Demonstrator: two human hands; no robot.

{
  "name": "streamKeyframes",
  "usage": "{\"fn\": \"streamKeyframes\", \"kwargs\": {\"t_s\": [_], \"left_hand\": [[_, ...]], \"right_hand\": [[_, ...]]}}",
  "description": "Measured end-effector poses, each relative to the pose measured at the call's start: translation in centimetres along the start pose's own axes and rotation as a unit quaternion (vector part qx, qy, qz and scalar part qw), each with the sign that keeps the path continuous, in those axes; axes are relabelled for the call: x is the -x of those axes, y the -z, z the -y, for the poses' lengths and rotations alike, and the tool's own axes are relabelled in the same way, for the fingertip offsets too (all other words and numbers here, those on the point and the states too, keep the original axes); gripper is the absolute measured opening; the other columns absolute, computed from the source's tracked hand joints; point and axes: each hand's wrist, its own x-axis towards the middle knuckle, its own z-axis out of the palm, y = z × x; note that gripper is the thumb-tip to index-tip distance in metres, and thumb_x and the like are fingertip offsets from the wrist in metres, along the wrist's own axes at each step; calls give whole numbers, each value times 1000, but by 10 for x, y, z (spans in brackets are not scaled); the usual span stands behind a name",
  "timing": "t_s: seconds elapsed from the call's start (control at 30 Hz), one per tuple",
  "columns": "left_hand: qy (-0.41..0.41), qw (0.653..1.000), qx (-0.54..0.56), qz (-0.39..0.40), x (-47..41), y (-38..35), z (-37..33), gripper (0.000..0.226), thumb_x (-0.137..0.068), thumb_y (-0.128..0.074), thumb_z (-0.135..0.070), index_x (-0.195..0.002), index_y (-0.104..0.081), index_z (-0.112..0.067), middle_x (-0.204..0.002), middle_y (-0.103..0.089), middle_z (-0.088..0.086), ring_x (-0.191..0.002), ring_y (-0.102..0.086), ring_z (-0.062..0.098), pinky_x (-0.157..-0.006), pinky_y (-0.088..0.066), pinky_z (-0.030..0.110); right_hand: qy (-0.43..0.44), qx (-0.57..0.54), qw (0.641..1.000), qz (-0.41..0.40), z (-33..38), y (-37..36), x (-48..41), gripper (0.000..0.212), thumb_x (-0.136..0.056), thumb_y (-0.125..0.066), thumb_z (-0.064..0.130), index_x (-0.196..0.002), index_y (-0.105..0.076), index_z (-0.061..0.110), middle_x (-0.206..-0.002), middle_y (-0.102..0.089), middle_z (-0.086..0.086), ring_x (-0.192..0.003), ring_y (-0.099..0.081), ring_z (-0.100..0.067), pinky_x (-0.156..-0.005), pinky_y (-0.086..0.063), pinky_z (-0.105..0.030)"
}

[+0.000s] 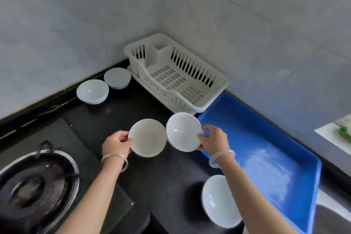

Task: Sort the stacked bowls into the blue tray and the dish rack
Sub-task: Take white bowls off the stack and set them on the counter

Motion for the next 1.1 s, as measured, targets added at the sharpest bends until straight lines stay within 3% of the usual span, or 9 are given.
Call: {"fn": "streamKeyframes", "kwargs": {"t_s": [0.13,0.2,0.3,0.5,0.7,0.83,0.97,1.1], "left_hand": [[37,996,23,-72,-35,27,13,21,-76,-58,-1,-90,-67,-14,-89,-69,7,-67,-64,23,-69,-57,34],[52,993,32,-103,-53,36,17,24,-76,-57,-1,-95,-67,-13,-95,-70,9,-72,-65,27,-74,-58,39],[82,985,72,-134,-78,45,20,29,-77,-57,0,-104,-66,-8,-103,-69,13,-78,-65,27,-75,-56,35],[111,975,121,-153,-115,47,18,26,-78,-58,3,-100,-65,-7,-100,-69,15,-74,-62,25,-73,-56,35],[121,968,155,-154,-136,43,21,22,-80,-60,2,-100,-64,-8,-100,-67,13,-75,-62,24,-69,-54,30],[122,967,159,-158,-145,40,24,22,-80,-62,-1,-100,-63,-10,-103,-67,12,-79,-62,23,-66,-54,27],[124,966,170,-153,-147,37,29,22,-79,-63,0,-98,-63,-11,-105,-67,12,-81,-61,22,-63,-53,25],[122,961,201,-145,-146,33,32,25,-82,-62,-3,-106,-61,-11,-114,-64,12,-90,-61,23,-72,-56,33]], "right_hand": [[6,3,999,36,31,-55,-35,15,-85,-55,12,-99,-56,18,-84,-61,-2,-53,-66,-13,-59,-61,-33],[0,-3,999,48,47,-80,-53,16,-86,-55,12,-102,-54,17,-77,-59,2,-51,-65,-12,-64,-61,-37],[-17,-15,998,64,70,-113,-80,17,-87,-53,11,-104,-53,15,-67,-59,3,-52,-66,-15,-69,-60,-40],[-40,-21,998,49,98,-157,-116,10,-87,-51,8,-93,-50,16,-68,-62,-1,-48,-64,-14,-67,-60,-35],[-67,-27,997,31,99,-181,-137,12,-87,-51,7,-95,-49,16,-68,-60,-1,-54,-67,-18,-73,-60,-42],[-94,-62,993,30,98,-192,-143,15,-88,-53,8,-96,-47,18,-80,-58,-2,-56,-68,-19,-64,-59,-34],[-102,-100,989,26,98,-198,-148,15,-87,-55,8,-96,-48,17,-76,-61,-2,-53,-67,-13,-55,-56,-26],[-129,-173,976,39,99,-200,-149,20,-86,-57,6,-104,-52,12,-92,-65,-14,-67,-68,-20,-49,-56,-24]]}}
